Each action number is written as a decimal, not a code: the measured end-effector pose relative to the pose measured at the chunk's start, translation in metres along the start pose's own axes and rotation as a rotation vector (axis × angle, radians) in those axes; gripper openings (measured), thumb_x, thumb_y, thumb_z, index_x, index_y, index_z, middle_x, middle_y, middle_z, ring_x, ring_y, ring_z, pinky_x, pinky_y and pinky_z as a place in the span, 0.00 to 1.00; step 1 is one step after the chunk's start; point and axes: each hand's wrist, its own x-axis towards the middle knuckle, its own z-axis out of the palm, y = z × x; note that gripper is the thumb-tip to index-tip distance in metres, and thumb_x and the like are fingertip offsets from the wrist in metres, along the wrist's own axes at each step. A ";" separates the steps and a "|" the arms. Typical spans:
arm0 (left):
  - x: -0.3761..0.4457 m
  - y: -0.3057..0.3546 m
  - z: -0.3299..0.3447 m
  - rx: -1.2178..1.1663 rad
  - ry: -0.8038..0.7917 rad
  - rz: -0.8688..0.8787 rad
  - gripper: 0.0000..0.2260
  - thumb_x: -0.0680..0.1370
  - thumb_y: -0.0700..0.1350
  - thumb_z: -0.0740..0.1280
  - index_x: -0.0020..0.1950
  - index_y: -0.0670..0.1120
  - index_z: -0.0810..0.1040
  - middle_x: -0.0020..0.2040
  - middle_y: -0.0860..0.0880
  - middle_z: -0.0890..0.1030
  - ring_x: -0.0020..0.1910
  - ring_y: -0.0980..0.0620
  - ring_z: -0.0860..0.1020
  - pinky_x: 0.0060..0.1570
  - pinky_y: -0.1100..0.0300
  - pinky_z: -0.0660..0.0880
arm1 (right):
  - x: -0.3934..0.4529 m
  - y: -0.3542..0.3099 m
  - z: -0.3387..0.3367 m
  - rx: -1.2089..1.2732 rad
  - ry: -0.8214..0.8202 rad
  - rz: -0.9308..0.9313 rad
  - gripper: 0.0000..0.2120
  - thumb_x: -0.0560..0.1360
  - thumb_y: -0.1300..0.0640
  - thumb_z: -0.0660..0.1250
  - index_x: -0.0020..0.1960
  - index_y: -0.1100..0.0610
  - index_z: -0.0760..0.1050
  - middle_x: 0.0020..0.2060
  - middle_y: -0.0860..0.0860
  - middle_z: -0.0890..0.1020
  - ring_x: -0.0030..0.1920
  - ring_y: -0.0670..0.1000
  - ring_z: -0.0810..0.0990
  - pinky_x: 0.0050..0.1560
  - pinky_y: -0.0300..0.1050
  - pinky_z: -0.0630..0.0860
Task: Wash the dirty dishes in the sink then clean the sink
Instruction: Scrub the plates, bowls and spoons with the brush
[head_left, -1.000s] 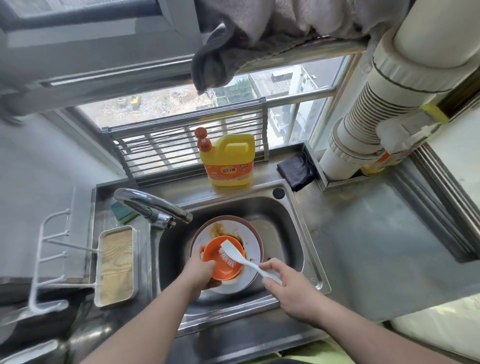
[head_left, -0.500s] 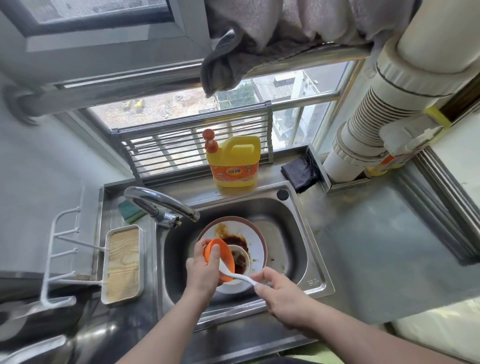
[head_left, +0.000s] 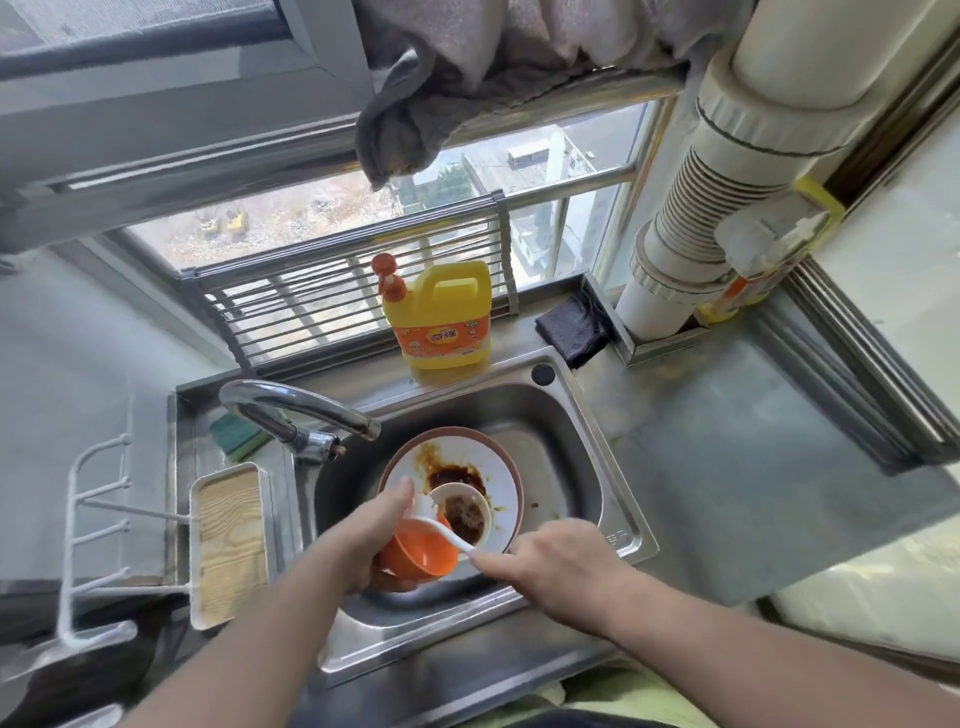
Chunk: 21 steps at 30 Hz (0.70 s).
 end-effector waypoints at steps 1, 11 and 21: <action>0.000 0.004 -0.006 0.051 -0.020 -0.014 0.30 0.78 0.72 0.63 0.64 0.48 0.76 0.49 0.36 0.87 0.43 0.36 0.88 0.39 0.45 0.84 | 0.003 0.003 -0.002 -0.041 -0.013 -0.014 0.27 0.83 0.61 0.58 0.74 0.36 0.59 0.40 0.54 0.79 0.39 0.61 0.79 0.34 0.51 0.67; -0.002 -0.010 0.021 0.522 0.359 0.951 0.18 0.80 0.62 0.69 0.70 0.66 0.74 0.53 0.50 0.68 0.49 0.52 0.75 0.55 0.56 0.77 | -0.014 -0.011 0.023 0.805 0.038 0.394 0.08 0.81 0.41 0.61 0.58 0.28 0.68 0.39 0.46 0.80 0.41 0.47 0.78 0.46 0.46 0.75; 0.021 -0.054 0.018 0.415 0.489 0.933 0.20 0.78 0.69 0.66 0.69 0.68 0.73 0.54 0.50 0.67 0.50 0.50 0.74 0.57 0.52 0.74 | -0.044 0.020 0.041 0.575 0.033 0.486 0.16 0.82 0.38 0.55 0.70 0.33 0.63 0.43 0.52 0.82 0.48 0.57 0.80 0.47 0.51 0.76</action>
